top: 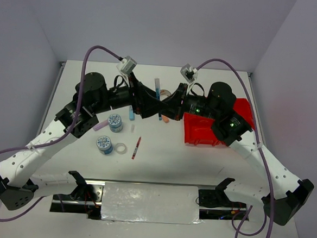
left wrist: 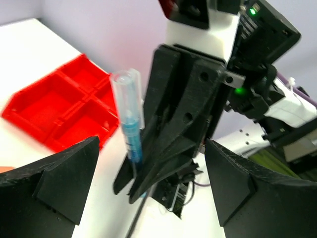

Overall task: Sort the stationery into containers
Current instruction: Close the pen cap on the pen.

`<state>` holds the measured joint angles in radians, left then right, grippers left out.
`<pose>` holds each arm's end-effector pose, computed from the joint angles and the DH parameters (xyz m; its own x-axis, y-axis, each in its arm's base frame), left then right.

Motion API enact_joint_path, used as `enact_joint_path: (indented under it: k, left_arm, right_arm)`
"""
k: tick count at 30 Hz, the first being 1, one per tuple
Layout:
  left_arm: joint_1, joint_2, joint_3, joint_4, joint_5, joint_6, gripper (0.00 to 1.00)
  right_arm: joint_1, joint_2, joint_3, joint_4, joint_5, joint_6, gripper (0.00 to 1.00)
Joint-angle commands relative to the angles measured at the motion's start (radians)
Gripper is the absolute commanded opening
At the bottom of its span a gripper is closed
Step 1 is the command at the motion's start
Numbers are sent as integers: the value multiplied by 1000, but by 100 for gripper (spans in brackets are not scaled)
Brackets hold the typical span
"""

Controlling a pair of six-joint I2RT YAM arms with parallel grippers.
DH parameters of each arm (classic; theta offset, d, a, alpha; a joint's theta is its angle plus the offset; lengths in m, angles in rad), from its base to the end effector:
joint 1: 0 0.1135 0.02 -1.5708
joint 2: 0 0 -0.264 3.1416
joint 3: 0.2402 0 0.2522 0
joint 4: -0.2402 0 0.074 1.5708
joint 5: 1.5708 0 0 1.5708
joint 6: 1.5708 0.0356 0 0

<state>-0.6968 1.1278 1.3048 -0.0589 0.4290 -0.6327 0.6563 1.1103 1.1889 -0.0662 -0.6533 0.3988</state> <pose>0.1769 -0.1673 0.4667 -0.4595 -0.3166 -0.8298 0.7795 0.3039 -0.5477 0.1805 0.1663 0.4303 -0.3661 0.1073 -0.9244 -0.8940 0.2351 0.3813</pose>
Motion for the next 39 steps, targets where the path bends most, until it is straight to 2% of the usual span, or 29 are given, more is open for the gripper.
enact_joint_path:
  k: [1,8,14,19,22,27,32,34,37,38,39]
  left_arm:
    - [2,-20,67,-51,-68,70,99]
    - [8,-19,126,-73,-140,119,99]
    - [39,-8,145,-42,-119,100,97]
    - [40,-6,136,-35,-133,100,92]
    - [45,-3,128,-32,-125,96,85]
    - [51,-2,110,-6,-108,80,69]
    - [51,13,97,17,-62,56,58]
    - [51,21,80,30,-35,36,44]
    - [51,26,48,41,-7,4,8]
    - [51,29,41,37,-4,-4,0]
    - [51,30,33,37,5,-8,0]
  right_arm:
    - [0,-17,5,16,4,-21,0]
    - [2,-21,-12,29,-68,-5,0]
    - [6,-26,-18,13,-85,-11,0]
    - [11,-23,-18,11,-98,-8,0]
    - [12,-23,-17,9,-98,-9,0]
    - [14,-14,0,2,-109,-12,0]
    - [16,-7,5,8,-101,-6,0]
    - [17,-1,21,2,-100,-6,0]
    - [16,6,54,-6,-82,-18,0]
    - [16,8,79,-14,-75,-23,0]
    - [16,13,96,-20,-65,-32,0]
